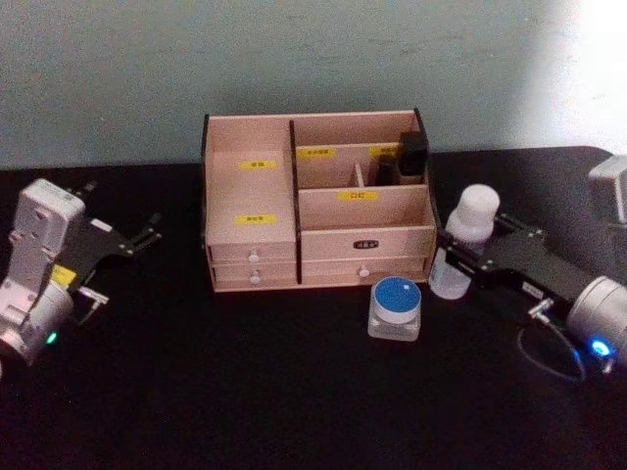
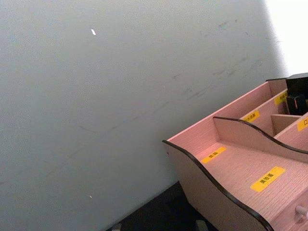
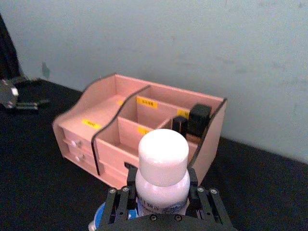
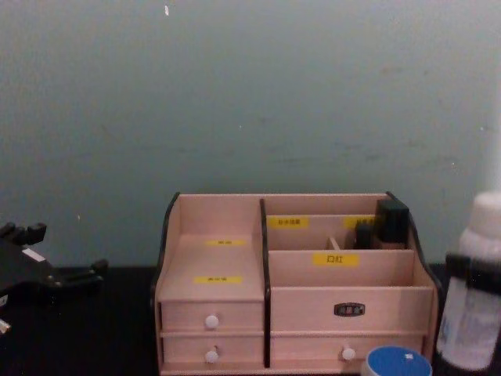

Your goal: Pick up the facial cleanser and watermelon frost from the table and place them into the tiered storage box.

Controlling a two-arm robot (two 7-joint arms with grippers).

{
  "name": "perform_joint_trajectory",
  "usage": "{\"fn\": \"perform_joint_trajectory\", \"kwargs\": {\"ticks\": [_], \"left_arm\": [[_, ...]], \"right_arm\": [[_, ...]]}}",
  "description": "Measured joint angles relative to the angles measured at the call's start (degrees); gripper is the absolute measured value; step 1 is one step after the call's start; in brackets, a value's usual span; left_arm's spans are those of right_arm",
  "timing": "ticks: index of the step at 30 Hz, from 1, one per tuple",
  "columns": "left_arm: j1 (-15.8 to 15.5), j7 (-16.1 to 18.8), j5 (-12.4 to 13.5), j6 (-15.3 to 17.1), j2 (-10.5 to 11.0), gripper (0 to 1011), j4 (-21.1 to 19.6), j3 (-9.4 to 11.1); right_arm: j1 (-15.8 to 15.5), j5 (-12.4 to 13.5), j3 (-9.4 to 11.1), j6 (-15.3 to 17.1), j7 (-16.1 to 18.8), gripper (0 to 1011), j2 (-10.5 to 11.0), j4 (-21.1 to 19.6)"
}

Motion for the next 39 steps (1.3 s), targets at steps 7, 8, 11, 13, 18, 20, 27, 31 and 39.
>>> {"fn": "perform_joint_trajectory", "kwargs": {"ticks": [7, 8, 11, 13, 18, 20, 27, 31, 39], "left_arm": [[0.0, 0.0, 0.0, 0.0, 0.0, 1001, 0.0, 0.0], [0.0, 0.0, 0.0, 0.0, 0.0, 1001, 0.0, 0.0], [0.0, 0.0, 0.0, 0.0, 0.0, 1001, 0.0, 0.0], [0.0, 0.0, 0.0, 0.0, 0.0, 1001, 0.0, 0.0], [0.0, 0.0, 0.0, 0.0, 0.0, 1001, 0.0, 0.0], [0.0, 0.0, 0.0, 0.0, 0.0, 1001, 0.0, 0.0], [0.0, 0.0, 0.0, 0.0, 0.0, 1001, 0.0, 0.0], [0.0, 0.0, 0.0, 0.0, 0.0, 1001, 0.0, 0.0], [0.0, 0.0, 0.0, 0.0, 0.0, 1001, 0.0, 0.0]], "right_arm": [[1.0, 1.6, 1.5, 1.3, 1.2, 593, 1.4, -3.4], [1.4, 1.7, 1.5, 1.5, 1.3, 593, 1.4, -3.5], [3.4, 2.2, 1.2, 2.0, 1.7, 593, 1.3, -3.2], [5.1, 2.5, 0.7, 2.4, 1.8, 593, 0.9, -2.4], [10.2, 3.1, -1.3, 3.9, 2.0, 593, -0.8, 0.8], [11.7, 3.2, -2.0, 4.4, 2.1, 593, -1.3, 1.9], [18.0, 3.5, -5.1, 5.9, 2.7, 593, -3.4, 6.7], [21.5, 3.4, -7.0, 6.6, 3.2, 593, -4.7, 9.5], [28.9, 2.3, -10.8, 8.4, 3.7, 593, -7.7, 16.9]]}}
